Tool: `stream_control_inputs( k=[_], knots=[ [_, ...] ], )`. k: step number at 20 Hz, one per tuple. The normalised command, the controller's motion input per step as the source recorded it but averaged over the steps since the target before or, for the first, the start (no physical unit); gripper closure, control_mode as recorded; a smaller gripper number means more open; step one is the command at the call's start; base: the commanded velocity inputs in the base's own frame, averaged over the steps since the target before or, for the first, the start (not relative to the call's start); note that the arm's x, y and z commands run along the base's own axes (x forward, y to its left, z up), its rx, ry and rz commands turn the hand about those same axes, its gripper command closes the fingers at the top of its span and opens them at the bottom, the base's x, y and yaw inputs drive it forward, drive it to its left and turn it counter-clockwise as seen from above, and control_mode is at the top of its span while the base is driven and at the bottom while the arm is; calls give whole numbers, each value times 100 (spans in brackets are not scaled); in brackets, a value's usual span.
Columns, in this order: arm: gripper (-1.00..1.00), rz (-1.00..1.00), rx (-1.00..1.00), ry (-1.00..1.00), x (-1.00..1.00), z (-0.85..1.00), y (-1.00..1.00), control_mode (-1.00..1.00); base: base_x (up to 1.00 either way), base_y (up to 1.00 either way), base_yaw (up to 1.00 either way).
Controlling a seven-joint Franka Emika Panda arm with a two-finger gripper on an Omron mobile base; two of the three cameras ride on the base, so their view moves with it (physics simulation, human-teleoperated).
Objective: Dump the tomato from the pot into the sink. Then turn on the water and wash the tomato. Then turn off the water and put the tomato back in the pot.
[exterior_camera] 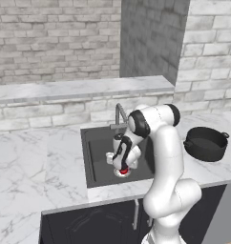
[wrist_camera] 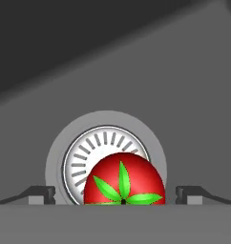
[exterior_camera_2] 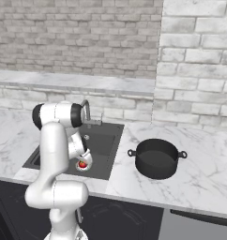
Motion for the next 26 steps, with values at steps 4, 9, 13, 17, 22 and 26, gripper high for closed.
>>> stream_control_inputs(
  k=[4,9,13,17,22,26],
  knots=[
    [-100,0,-4,-2,-7,-1,0,-100,0,0,0],
    [-100,0,0,0,-26,-18,0,-100,0,0,0],
    [-100,0,0,0,-4,-16,0,-100,0,0,0],
    [-100,0,-1,-2,0,0,0,-100,0,0,0],
    [-100,0,0,-5,0,8,0,-100,0,0,0],
    [-100,0,-1,-5,1,11,-1,-100,0,0,0]
  ],
)
